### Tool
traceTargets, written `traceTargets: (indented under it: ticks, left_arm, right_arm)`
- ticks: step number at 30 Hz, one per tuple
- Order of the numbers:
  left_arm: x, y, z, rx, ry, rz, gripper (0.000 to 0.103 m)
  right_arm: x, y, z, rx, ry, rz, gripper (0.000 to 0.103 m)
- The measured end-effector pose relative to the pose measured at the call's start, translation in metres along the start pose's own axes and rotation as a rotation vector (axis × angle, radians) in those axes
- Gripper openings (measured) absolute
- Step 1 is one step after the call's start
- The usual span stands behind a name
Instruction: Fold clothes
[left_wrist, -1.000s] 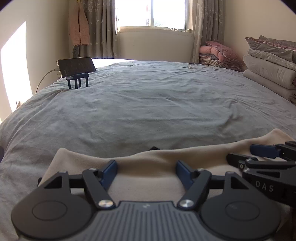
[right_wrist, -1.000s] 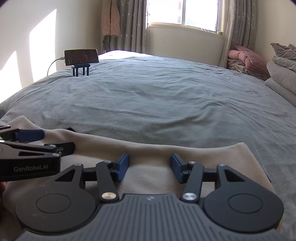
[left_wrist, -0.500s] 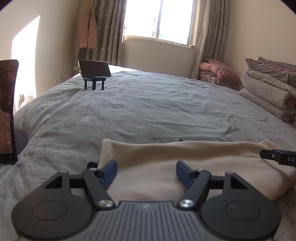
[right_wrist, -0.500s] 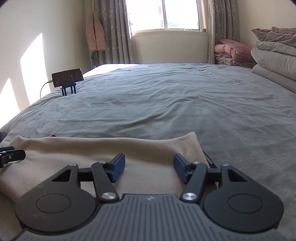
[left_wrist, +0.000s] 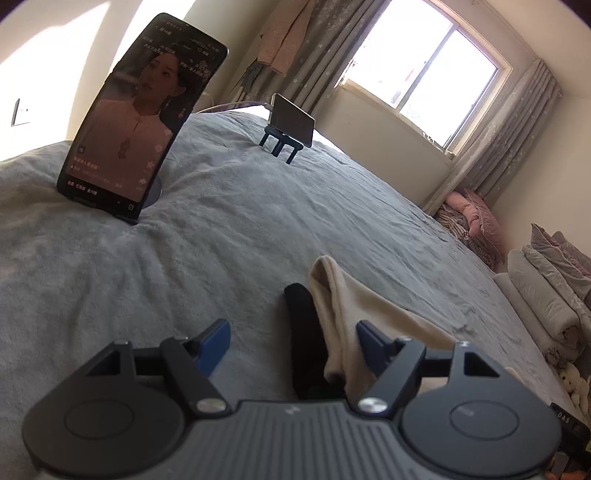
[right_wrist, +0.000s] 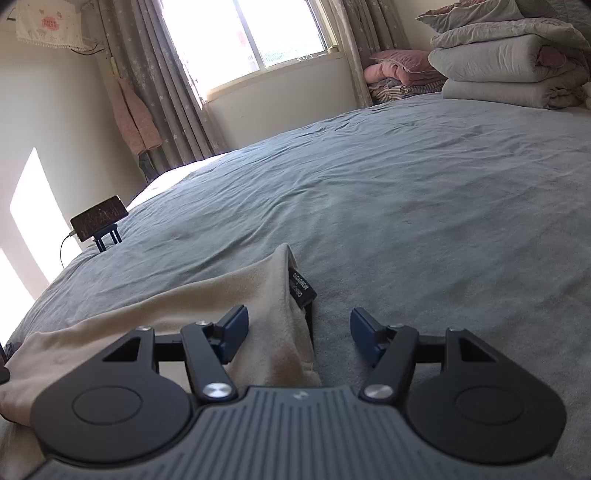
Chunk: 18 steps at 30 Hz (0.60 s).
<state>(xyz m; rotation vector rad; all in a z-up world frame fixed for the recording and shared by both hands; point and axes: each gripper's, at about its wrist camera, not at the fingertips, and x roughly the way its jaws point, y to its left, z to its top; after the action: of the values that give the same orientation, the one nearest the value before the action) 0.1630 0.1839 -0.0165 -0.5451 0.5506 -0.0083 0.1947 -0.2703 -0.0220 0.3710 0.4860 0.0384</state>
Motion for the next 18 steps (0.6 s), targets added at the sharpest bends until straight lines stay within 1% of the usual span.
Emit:
traceTargets:
  ticks: [2,3,4,7,8,9,10,12,13,15,16,17,18]
  left_arm:
    - [-0.004,-0.002,-0.001,-0.047,0.005,0.006,0.073]
    - [-0.006,-0.003,-0.001,-0.071,0.001,0.008,0.067]
    - [-0.009,-0.004,-0.002,-0.096,-0.002,0.011,0.058]
    - [-0.018,-0.014,-0.010,-0.107,-0.073,-0.012,0.049]
    - [-0.021,-0.018,-0.012,-0.083,-0.089,-0.019,0.043]
    - [-0.023,-0.022,-0.014,-0.055,-0.103,-0.027,0.033]
    - [-0.024,-0.024,-0.015,-0.032,-0.119,-0.040,0.026]
    - [-0.028,-0.029,-0.019,0.011,-0.150,-0.068,0.021]
    - [-0.029,-0.030,-0.019,0.023,-0.153,-0.085,0.021]
    - [-0.024,-0.031,-0.019,0.044,-0.125,-0.095,0.021]
    - [-0.019,-0.032,-0.021,0.061,-0.094,-0.080,0.021]
    - [-0.014,-0.032,-0.023,0.082,-0.061,-0.042,0.021]
    - [-0.010,-0.028,-0.025,0.077,-0.049,-0.032,0.017]
  right_arm:
    - [-0.002,0.001,0.005,0.006,0.005,-0.013,0.065]
    - [-0.005,0.003,0.006,0.002,-0.004,-0.022,0.065]
    - [-0.007,0.005,0.007,-0.002,-0.013,-0.029,0.065]
    - [-0.017,0.013,0.010,0.002,-0.051,-0.038,0.064]
    - [-0.020,0.015,0.011,0.007,-0.066,-0.029,0.056]
    - [-0.023,0.017,0.011,0.008,-0.077,-0.010,0.045]
    - [-0.026,0.021,0.012,-0.002,-0.086,0.011,0.043]
    - [-0.031,0.030,0.012,-0.050,-0.104,0.040,0.037]
    - [-0.032,0.037,0.011,-0.094,-0.108,0.057,0.036]
    - [-0.030,0.046,0.007,-0.152,-0.097,0.062,0.035]
    - [-0.028,0.049,0.004,-0.174,-0.089,0.059,0.035]
    - [-0.023,0.050,0.000,-0.185,-0.073,0.053,0.035]
    - [-0.017,0.049,-0.004,-0.194,-0.047,0.042,0.035]
